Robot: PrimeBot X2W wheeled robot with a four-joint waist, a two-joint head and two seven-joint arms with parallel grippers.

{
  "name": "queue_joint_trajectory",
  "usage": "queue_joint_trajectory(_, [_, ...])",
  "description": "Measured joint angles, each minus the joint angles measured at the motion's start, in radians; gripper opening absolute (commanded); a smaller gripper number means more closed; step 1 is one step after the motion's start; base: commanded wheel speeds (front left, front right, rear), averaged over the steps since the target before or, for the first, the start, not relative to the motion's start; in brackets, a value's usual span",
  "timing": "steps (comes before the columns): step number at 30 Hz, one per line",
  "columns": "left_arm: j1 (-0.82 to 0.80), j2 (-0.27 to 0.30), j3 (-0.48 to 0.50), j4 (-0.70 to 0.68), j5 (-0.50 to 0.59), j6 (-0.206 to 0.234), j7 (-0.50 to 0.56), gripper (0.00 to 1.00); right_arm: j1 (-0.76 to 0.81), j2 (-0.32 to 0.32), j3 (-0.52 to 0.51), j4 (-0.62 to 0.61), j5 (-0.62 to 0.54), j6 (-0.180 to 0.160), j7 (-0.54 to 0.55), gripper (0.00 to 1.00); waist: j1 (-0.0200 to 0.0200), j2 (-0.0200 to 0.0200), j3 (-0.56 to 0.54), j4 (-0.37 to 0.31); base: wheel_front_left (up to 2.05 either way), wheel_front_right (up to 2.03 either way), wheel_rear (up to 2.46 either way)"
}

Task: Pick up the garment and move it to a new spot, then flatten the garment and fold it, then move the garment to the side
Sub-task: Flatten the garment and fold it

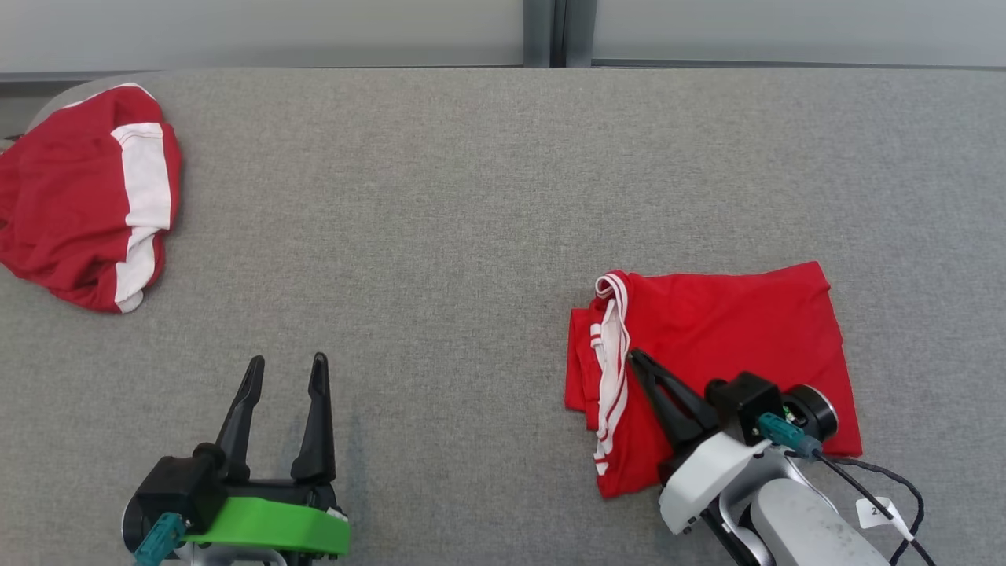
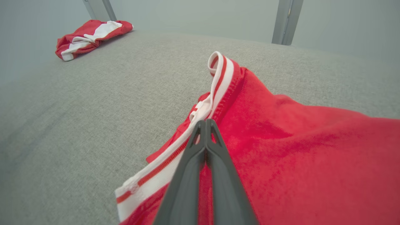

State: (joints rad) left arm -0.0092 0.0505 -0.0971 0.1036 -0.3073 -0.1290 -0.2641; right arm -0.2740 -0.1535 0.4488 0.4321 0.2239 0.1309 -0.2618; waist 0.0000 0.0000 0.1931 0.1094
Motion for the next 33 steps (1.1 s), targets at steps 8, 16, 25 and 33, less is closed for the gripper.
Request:
queue_joint_trajectory(8, [0.044, 0.000, 0.040, 0.002, 0.002, 0.000, 0.000, 1.00, 0.081, 0.004, -0.131, -0.155, -0.059, 0.000, -0.001, 1.00, 0.0000, 0.0000, -0.046, -0.032, 0.00, 0.00, 0.00])
queue_joint_trajectory(16, [0.092, -0.001, 0.090, 0.031, 0.019, 0.000, 0.000, 1.00, 0.207, -0.011, -0.255, -0.270, -0.098, 0.000, -0.001, 1.00, 0.0000, 0.0000, -0.105, -0.079, 0.00, 0.00, 0.00])
queue_joint_trajectory(25, [0.127, -0.001, 0.113, 0.037, 0.014, 0.000, 0.000, 1.00, 0.317, -0.002, -0.448, -0.278, -0.105, 0.000, -0.001, 1.00, 0.0000, 0.0000, -0.173, -0.087, 0.00, 0.00, 0.00])
queue_joint_trajectory(33, [0.145, -0.001, 0.125, 0.060, 0.042, 0.000, 0.000, 1.00, 0.323, 0.002, -0.493, -0.205, -0.114, 0.000, -0.001, 1.00, 0.0000, 0.0000, -0.187, -0.087, 0.00, 0.00, 0.00])
